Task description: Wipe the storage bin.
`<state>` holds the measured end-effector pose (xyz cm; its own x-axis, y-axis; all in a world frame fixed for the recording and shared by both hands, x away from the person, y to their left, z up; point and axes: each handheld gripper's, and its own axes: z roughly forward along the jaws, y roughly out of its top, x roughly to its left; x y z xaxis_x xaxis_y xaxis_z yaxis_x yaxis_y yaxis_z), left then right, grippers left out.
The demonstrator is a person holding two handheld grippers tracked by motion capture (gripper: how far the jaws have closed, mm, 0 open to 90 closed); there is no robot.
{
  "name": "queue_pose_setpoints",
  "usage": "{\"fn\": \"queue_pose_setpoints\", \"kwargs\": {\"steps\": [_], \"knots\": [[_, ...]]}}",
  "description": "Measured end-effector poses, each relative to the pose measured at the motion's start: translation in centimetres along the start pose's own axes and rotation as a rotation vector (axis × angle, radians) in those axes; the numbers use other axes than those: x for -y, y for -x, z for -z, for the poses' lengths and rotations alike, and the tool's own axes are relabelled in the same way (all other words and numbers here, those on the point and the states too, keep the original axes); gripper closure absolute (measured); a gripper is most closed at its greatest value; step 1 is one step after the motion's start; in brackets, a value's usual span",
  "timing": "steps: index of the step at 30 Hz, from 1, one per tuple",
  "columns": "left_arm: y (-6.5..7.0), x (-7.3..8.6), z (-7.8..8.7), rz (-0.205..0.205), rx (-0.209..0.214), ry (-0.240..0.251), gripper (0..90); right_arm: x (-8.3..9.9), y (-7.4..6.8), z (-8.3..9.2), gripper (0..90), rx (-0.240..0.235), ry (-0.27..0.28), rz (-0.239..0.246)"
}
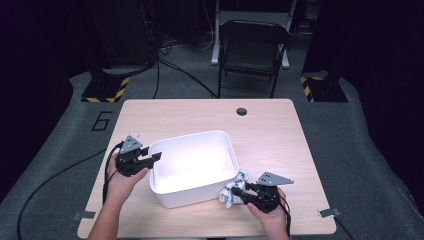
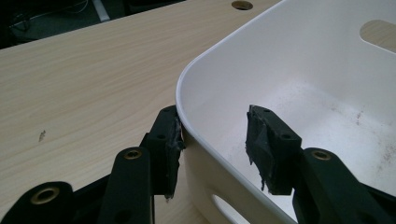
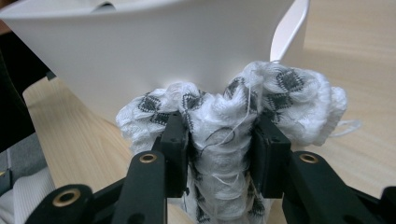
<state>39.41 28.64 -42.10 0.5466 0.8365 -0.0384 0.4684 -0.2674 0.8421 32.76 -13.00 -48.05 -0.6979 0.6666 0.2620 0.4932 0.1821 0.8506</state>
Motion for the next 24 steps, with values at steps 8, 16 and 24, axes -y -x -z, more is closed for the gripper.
{"fn": "queue_pose_setpoints", "kwargs": {"steps": [8,16,24], "knots": [[0.4,0.1,0.4,-0.006,-0.020,0.012,60.7,0.8,0.3,-0.9,61.8,0.004,-0.055,-0.016],[1.2,0.2,0.5,-0.020,-0.058,-0.003,63.3,-1.3,-0.6,1.0,61.6,-0.011,0.047,0.017],[2.0,0.5,0.8,-0.030,-0.066,-0.003,63.8,-2.6,-1.3,2.3,61.9,0.019,0.097,0.081]]}}
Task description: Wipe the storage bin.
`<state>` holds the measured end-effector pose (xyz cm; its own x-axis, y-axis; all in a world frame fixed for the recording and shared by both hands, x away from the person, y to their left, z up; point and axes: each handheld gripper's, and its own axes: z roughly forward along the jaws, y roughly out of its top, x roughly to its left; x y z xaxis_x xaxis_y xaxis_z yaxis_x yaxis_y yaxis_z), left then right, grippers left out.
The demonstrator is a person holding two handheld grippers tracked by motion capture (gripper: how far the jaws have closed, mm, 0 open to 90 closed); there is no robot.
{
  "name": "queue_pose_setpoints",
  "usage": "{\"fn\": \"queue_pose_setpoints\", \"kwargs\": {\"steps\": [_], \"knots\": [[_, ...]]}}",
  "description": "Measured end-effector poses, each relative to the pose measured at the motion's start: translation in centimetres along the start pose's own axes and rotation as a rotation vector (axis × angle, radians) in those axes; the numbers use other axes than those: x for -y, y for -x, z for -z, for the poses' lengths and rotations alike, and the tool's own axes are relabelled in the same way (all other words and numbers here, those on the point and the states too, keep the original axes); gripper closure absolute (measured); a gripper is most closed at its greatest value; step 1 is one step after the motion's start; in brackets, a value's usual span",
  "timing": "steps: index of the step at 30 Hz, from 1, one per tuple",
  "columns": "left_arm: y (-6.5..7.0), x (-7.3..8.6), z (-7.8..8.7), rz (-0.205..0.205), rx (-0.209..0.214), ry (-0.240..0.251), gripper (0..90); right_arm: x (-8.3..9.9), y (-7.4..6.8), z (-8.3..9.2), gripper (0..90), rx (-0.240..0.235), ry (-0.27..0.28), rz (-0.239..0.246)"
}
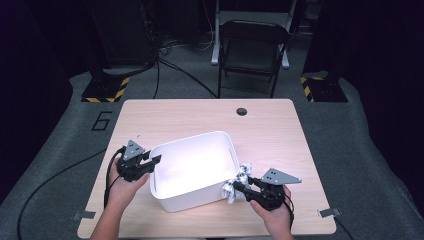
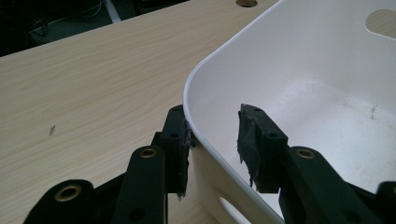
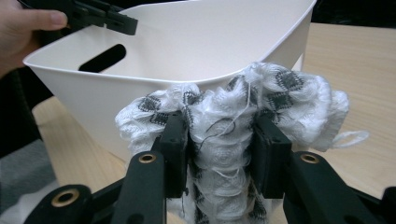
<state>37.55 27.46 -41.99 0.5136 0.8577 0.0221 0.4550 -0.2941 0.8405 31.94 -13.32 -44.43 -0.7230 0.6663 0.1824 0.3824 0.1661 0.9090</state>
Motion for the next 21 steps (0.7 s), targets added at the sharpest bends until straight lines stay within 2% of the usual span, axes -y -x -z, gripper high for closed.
{"fn": "queue_pose_setpoints", "kwargs": {"steps": [1,2,5,7,12,15,16,21], "knots": [[0.1,0.0,0.1,0.003,-0.004,-0.002,63.8,0.1,0.1,0.0,61.8,0.003,0.002,0.009],[0.2,0.1,0.2,0.008,-0.008,-0.003,63.8,0.2,0.2,-0.1,61.6,-0.007,-0.003,-0.013],[0.3,0.1,0.3,0.010,-0.011,-0.005,63.3,0.6,0.7,-0.4,61.2,-0.023,-0.010,-0.029],[0.4,0.2,0.3,0.028,-0.012,0.002,61.9,1.1,1.1,-0.7,61.2,-0.019,-0.028,-0.043],[0.0,0.3,0.8,0.049,0.017,0.003,60.0,2.3,2.0,-2.0,61.2,-0.023,-0.090,-0.072],[-0.1,0.1,1.2,0.033,0.043,-0.018,58.5,3.0,2.2,-2.7,60.9,-0.023,-0.124,-0.101],[-0.1,0.1,1.3,0.032,0.049,-0.023,57.7,3.3,2.3,-2.9,60.8,-0.015,-0.147,-0.098],[-0.5,0.2,1.2,0.041,0.081,-0.027,54.9,3.7,2.5,-3.2,60.9,-0.008,-0.166,-0.118]]}}
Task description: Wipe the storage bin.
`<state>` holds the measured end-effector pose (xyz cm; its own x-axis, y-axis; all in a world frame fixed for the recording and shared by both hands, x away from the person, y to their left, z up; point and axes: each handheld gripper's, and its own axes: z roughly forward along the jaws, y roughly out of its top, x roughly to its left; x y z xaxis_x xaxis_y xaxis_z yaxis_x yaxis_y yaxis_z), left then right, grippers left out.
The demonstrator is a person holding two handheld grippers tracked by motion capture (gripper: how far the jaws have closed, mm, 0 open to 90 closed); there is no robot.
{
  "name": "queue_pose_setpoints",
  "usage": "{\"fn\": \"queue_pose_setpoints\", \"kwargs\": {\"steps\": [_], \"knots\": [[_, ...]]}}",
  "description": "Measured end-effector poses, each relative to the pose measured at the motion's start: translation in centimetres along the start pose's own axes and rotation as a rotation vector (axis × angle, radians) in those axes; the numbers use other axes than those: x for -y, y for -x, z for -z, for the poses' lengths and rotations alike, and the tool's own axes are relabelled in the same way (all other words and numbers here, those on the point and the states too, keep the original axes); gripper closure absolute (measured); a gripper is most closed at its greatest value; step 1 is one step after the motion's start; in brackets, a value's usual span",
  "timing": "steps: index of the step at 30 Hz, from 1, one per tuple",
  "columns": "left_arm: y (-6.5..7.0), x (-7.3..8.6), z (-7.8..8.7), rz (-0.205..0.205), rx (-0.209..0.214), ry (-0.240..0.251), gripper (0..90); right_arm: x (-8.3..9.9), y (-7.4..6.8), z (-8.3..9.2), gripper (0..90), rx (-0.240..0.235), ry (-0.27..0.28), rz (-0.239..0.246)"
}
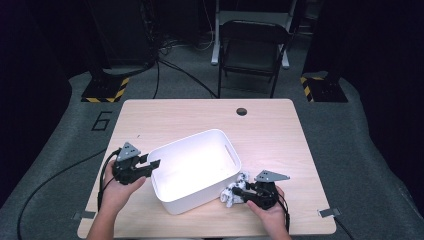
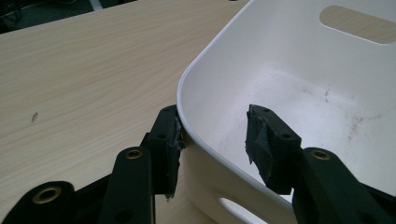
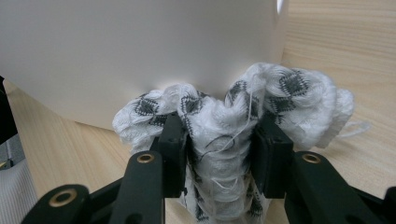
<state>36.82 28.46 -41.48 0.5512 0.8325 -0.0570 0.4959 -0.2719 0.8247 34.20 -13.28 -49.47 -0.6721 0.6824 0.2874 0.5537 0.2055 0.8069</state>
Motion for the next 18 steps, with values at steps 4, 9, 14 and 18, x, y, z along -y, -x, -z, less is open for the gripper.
{"fn": "queue_pose_setpoints", "kwargs": {"steps": [4,9,14,18], "knots": [[-0.3,0.0,-0.6,-0.015,-0.044,0.039,50.8,0.1,0.2,-0.3,60.9,0.007,-0.017,0.008],[-0.3,0.1,-1.5,-0.009,-0.026,0.049,59.7,0.1,0.2,-0.4,60.9,0.001,-0.012,0.006],[-0.4,0.3,-1.3,0.023,-0.023,0.058,64.7,-0.2,0.1,-0.3,60.1,-0.011,0.017,0.012],[-0.1,0.3,-1.0,0.014,-0.017,0.041,66.2,-0.9,-0.4,0.6,60.1,-0.012,0.064,0.019]]}}
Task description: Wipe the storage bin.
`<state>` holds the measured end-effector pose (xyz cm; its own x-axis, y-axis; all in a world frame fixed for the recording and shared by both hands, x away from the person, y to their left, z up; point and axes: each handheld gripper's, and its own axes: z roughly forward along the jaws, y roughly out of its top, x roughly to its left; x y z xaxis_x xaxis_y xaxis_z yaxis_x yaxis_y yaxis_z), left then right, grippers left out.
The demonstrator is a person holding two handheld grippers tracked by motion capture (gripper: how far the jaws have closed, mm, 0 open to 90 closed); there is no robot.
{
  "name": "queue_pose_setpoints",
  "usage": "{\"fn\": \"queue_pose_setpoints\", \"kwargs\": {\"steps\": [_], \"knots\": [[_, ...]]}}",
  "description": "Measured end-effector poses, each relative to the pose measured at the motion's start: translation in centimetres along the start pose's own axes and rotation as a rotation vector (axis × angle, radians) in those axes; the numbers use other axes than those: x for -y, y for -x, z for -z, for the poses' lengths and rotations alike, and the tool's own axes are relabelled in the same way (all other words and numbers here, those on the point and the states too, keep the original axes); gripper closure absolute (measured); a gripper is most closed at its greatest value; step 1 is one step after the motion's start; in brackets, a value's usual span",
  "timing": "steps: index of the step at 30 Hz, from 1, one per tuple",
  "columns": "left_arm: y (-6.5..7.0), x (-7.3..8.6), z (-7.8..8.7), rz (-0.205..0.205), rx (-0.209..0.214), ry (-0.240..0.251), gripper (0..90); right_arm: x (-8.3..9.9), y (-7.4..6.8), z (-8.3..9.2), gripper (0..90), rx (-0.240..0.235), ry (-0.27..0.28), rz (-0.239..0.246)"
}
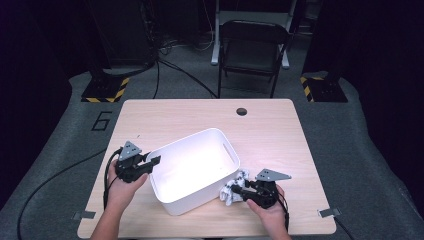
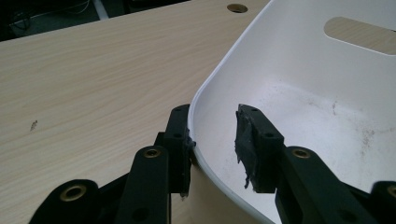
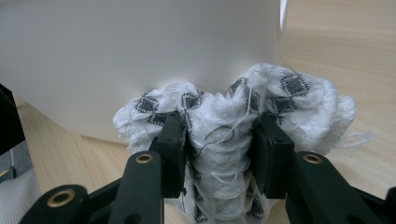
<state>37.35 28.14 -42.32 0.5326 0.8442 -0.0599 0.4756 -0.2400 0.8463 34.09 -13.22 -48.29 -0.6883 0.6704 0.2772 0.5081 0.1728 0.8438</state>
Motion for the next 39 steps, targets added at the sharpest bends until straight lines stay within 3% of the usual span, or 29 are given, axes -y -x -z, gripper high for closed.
{"fn": "queue_pose_setpoints", "kwargs": {"steps": [7,10,17,27,31,39], "knots": [[0.7,0.1,0.2,-0.019,0.017,-0.003,66.0,-2.7,-1.0,2.8,63.0,0.008,0.138,0.062],[0.8,0.2,0.3,-0.013,0.016,-0.005,66.9,-2.4,-0.6,2.8,63.1,-0.006,0.136,0.043],[1.1,0.2,0.5,-0.019,0.013,-0.011,67.3,-1.2,0.2,1.9,63.3,0.000,0.079,0.031],[1.4,0.1,0.7,-0.028,0.016,-0.019,66.1,0.5,1.2,0.0,61.8,0.003,-0.039,-0.036],[1.5,-0.1,0.9,-0.029,0.017,-0.029,69.1,1.0,1.5,-0.7,61.9,0.020,-0.088,-0.017],[1.3,0.0,0.9,-0.023,0.034,-0.039,69.6,1.0,1.5,-0.7,62.0,0.030,-0.077,-0.025]]}}
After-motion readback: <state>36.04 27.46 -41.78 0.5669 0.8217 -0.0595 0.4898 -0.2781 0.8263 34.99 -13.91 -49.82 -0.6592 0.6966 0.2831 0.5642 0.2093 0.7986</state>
